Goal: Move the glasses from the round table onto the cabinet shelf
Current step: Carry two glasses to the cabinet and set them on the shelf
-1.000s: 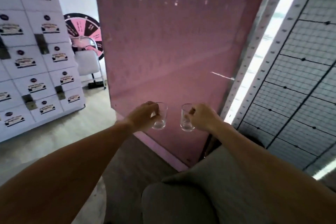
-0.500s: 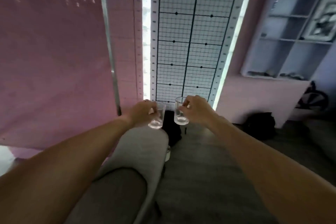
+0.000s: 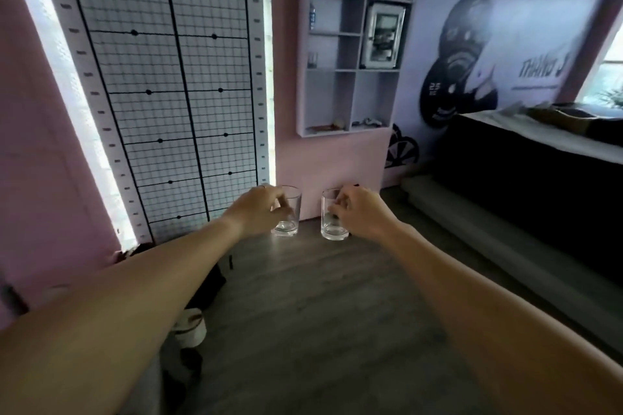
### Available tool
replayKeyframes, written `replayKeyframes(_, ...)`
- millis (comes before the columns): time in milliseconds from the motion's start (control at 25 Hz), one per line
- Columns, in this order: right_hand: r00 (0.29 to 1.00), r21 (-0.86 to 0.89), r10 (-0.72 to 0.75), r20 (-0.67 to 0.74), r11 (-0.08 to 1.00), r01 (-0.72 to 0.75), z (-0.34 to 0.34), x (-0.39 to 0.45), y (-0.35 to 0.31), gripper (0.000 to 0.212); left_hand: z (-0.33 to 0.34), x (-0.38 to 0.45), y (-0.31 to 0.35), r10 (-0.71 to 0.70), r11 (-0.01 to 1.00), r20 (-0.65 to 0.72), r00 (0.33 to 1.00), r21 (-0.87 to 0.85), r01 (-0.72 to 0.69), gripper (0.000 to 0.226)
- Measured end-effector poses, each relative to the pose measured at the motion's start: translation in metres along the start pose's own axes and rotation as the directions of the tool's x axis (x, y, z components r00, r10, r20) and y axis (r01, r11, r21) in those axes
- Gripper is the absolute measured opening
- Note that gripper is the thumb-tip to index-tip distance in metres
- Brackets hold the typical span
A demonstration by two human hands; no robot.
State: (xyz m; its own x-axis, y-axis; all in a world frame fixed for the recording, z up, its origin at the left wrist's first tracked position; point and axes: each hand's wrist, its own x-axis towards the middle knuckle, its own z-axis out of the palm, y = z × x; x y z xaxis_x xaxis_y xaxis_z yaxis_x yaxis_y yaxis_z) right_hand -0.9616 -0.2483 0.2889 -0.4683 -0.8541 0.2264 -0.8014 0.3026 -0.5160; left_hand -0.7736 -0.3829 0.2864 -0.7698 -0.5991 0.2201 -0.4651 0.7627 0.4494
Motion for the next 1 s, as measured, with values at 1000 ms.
replayKeyframes(1000, 0.988, 0.036, 0.077, -0.132, 0.997, -0.073, -0.031, 0.418, 0.181, 0.018, 0.070, 0.493, -0.050, 0.141, 0.990, -0.053, 0.989, -0.002, -0.141, 0.021)
